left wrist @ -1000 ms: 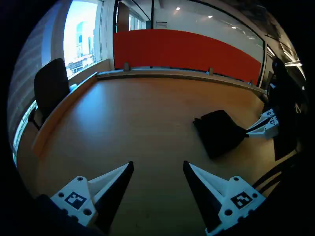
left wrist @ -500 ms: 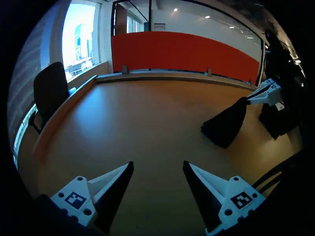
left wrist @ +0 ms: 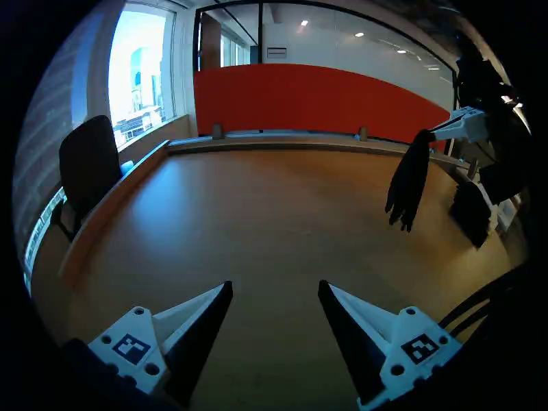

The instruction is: Fold towel

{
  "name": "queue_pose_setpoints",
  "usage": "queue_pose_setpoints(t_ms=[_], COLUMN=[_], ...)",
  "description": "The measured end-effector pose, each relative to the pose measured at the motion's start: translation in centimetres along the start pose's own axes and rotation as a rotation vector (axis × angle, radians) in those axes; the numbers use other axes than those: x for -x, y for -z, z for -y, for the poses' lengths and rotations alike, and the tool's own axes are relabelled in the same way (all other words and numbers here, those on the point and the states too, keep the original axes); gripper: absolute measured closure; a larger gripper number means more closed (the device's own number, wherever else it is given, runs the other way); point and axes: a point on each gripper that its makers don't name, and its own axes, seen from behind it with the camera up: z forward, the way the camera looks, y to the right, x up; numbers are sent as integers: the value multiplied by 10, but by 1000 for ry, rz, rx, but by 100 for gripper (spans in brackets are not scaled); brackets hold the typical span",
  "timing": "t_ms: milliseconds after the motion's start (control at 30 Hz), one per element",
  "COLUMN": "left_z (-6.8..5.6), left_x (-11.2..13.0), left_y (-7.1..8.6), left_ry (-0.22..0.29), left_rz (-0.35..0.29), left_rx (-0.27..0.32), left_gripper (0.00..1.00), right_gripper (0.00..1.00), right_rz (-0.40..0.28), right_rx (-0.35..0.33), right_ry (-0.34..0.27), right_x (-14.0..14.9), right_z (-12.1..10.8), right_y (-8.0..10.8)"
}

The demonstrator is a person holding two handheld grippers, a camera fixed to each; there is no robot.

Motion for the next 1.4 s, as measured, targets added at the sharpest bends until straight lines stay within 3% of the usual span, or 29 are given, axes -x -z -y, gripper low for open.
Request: queue_pose_setpoints(t_ms=[467,867,1400], left_z=[-5,-8,-9], left_x=[-7,-11,-15], left_y=[1,0,3], left_ry=[-20,-18,-31], left_rz=[-7,-7,-6], left_rx=[12,13,5], left_gripper=[7,7,7], right_gripper=[95,95,96], right_rz=[-17,-5,22], right_rx=[20,79,145], right_ry=[-52,-65,-127], right_x=[3,12,38], right_z=[-30,-78,-143], right_y=[26,63,105])
